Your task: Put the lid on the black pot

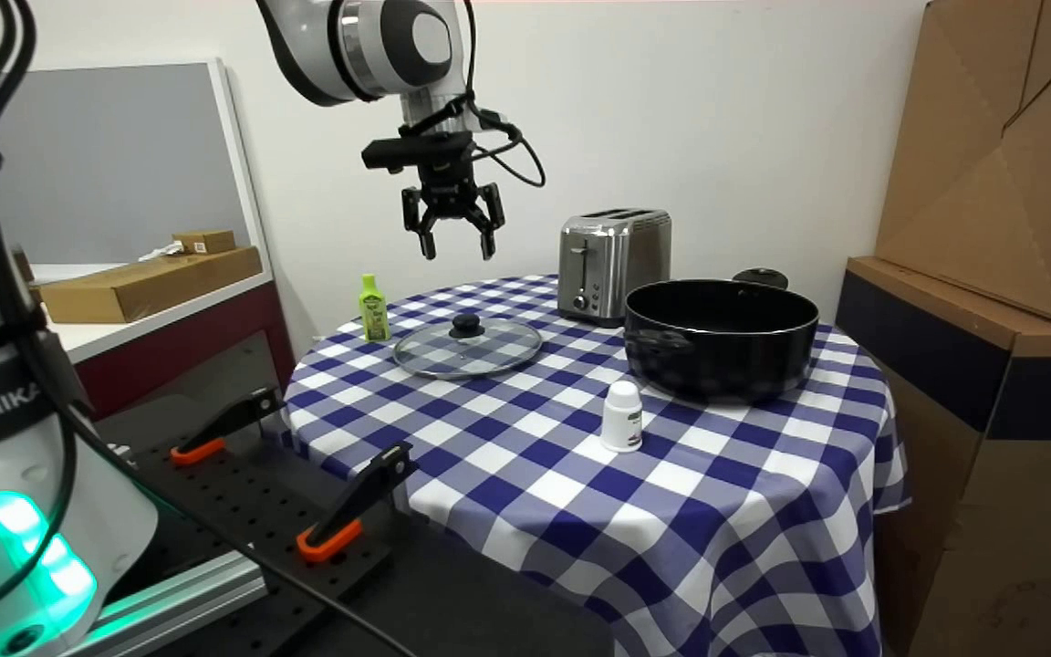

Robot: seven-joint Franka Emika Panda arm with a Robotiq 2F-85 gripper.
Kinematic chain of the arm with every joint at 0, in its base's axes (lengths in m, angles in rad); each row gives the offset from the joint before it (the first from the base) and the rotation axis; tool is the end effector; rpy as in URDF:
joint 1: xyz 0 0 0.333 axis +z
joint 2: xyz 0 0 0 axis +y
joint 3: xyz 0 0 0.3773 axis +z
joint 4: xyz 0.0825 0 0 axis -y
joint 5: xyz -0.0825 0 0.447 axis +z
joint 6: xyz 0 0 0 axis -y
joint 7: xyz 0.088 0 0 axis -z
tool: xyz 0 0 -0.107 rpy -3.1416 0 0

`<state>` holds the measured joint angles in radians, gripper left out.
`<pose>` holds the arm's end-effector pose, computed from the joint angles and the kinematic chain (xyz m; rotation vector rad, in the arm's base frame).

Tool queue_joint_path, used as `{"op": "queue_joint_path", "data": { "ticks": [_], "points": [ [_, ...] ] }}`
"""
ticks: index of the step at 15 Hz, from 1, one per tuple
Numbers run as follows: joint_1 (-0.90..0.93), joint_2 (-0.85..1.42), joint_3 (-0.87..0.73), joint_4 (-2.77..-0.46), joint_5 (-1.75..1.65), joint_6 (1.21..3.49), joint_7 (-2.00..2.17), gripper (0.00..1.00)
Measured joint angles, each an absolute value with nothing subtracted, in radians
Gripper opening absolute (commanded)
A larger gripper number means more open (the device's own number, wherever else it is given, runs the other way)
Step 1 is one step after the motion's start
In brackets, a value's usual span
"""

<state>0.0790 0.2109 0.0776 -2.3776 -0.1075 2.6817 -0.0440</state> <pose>0.5547 0.0914 0.2496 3.0742 0.4524 0.1497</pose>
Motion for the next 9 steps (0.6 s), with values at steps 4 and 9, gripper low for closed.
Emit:
{"op": "queue_joint_path", "data": {
  "ticks": [4, 9],
  "points": [
    [0.096, 0.338, 0.073, -2.275, -0.116, 2.682, -0.020, 1.00],
    [0.120, 0.465, 0.071, -2.154, -0.117, 2.682, -0.017, 1.00]
  ]
}}
